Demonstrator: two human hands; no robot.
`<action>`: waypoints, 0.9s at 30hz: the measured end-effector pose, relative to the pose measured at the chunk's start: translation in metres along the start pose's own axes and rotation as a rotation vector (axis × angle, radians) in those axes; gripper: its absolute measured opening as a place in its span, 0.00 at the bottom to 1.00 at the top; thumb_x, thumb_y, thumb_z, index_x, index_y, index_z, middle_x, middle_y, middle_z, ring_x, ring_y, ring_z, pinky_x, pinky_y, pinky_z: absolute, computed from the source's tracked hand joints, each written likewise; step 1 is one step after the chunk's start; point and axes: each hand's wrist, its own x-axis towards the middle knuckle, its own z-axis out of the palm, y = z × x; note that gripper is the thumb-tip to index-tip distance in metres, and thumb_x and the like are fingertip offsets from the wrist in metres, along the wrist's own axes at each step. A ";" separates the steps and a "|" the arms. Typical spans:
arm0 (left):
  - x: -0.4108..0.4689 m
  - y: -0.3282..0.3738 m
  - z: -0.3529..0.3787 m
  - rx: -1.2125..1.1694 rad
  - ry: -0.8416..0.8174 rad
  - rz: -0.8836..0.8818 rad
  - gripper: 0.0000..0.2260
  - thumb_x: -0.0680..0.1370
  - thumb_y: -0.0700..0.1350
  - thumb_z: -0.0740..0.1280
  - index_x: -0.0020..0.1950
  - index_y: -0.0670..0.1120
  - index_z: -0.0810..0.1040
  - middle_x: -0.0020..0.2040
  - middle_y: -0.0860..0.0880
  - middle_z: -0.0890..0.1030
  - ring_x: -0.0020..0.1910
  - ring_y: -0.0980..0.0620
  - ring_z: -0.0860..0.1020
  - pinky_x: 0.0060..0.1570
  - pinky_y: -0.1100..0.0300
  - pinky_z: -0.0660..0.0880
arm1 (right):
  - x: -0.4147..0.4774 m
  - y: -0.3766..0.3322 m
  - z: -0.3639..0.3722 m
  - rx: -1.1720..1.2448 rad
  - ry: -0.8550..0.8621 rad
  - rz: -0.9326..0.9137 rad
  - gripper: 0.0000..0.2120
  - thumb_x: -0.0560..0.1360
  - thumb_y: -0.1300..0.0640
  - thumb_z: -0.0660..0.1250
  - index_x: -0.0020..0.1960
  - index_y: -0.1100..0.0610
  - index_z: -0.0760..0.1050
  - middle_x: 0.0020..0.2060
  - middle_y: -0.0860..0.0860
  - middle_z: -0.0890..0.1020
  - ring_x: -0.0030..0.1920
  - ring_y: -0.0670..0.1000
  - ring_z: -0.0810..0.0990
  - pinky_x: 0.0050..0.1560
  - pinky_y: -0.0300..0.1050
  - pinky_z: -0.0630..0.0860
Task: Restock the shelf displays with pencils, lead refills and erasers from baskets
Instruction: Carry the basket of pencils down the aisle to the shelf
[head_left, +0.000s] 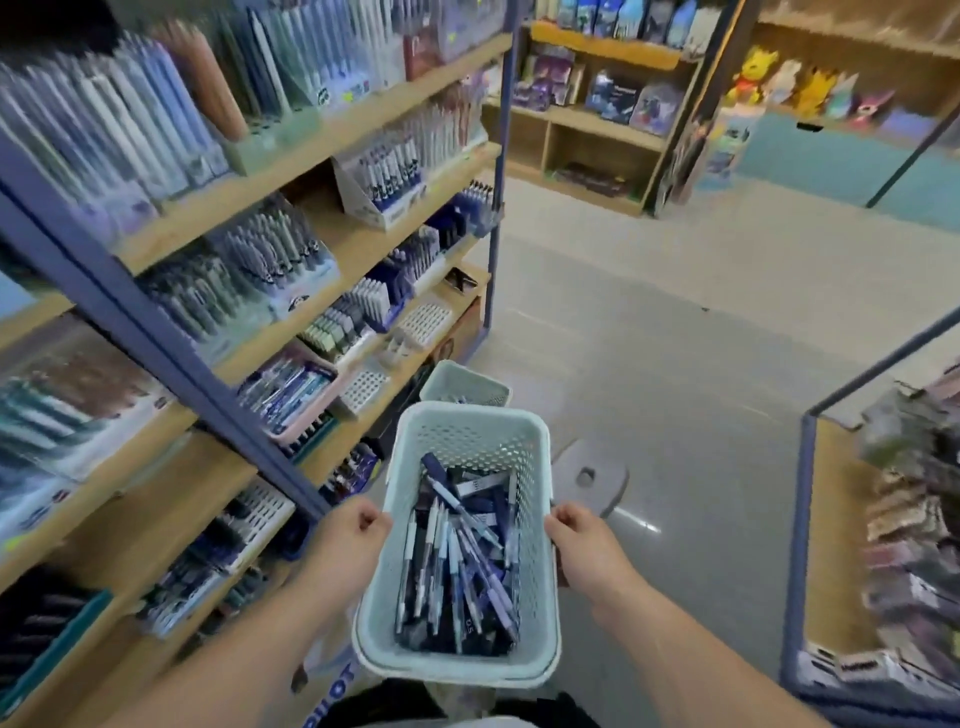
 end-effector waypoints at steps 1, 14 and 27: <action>0.012 0.015 0.005 -0.033 0.023 -0.024 0.10 0.82 0.51 0.64 0.44 0.49 0.77 0.42 0.42 0.81 0.45 0.39 0.81 0.42 0.54 0.71 | 0.018 -0.016 -0.012 -0.027 -0.017 -0.011 0.10 0.83 0.50 0.61 0.51 0.56 0.76 0.49 0.62 0.83 0.42 0.54 0.80 0.49 0.56 0.81; 0.225 0.142 0.025 -0.154 0.032 -0.124 0.14 0.82 0.48 0.64 0.38 0.47 0.68 0.33 0.49 0.68 0.31 0.52 0.67 0.34 0.58 0.61 | 0.259 -0.202 -0.067 -0.392 -0.093 -0.091 0.10 0.82 0.52 0.59 0.47 0.54 0.75 0.42 0.53 0.82 0.41 0.53 0.79 0.45 0.54 0.79; 0.316 0.151 0.031 -0.407 0.093 -0.296 0.06 0.84 0.48 0.60 0.55 0.50 0.77 0.49 0.39 0.81 0.42 0.43 0.80 0.39 0.56 0.70 | 0.394 -0.304 -0.030 -0.857 -0.340 -0.119 0.08 0.81 0.54 0.59 0.44 0.53 0.72 0.43 0.55 0.82 0.44 0.56 0.83 0.47 0.55 0.82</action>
